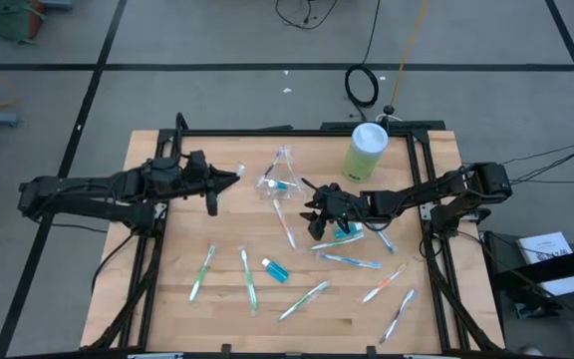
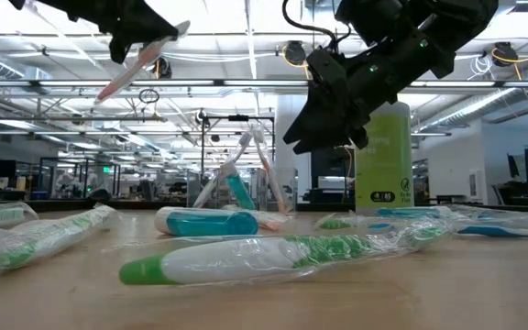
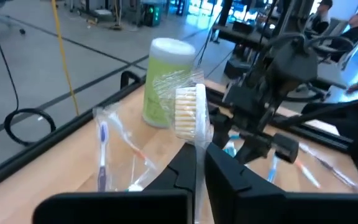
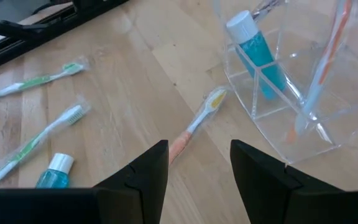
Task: Pick & Place toothbrushing station
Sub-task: Put the orange toothbrush into the transparent organizer
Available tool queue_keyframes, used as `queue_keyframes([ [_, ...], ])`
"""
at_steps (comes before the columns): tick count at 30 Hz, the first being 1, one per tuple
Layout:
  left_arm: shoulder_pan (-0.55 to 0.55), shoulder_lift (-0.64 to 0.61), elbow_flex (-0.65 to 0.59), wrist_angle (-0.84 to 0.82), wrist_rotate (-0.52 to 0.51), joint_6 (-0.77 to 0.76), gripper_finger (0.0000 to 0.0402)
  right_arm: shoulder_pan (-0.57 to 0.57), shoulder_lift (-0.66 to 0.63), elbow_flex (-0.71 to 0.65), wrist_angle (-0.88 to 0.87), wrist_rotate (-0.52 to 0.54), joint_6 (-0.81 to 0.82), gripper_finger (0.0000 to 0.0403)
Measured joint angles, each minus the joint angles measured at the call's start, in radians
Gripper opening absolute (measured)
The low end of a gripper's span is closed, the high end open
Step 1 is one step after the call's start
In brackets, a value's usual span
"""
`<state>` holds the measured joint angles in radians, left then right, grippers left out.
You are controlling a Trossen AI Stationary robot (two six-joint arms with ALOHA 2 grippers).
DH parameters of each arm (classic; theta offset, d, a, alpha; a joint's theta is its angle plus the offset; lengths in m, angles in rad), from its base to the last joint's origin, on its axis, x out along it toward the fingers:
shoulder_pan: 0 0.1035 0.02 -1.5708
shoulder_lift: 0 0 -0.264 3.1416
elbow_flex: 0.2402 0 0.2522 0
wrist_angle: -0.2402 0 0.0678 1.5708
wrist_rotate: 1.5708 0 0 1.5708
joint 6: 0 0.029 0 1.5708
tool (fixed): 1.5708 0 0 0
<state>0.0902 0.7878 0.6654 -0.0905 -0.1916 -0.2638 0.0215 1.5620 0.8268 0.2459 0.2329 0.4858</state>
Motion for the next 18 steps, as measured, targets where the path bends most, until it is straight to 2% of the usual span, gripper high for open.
queue_keyframes([
  [4,0.000,0.006,-0.002,0.052,0.000,0.008,0.0006,0.000,0.000,0.000,0.026,0.000,0.000,0.0165],
  [10,0.000,0.018,0.000,0.178,-0.001,0.029,0.0017,0.000,0.000,0.000,0.043,0.000,0.000,0.0166],
  [14,-0.004,0.082,-0.018,0.261,-0.019,0.034,0.0005,0.000,0.000,0.000,0.042,0.000,0.000,0.0165],
  [18,-0.014,0.190,-0.044,0.371,-0.044,0.006,0.0014,0.000,0.000,0.000,0.042,0.000,0.000,0.0166],
])
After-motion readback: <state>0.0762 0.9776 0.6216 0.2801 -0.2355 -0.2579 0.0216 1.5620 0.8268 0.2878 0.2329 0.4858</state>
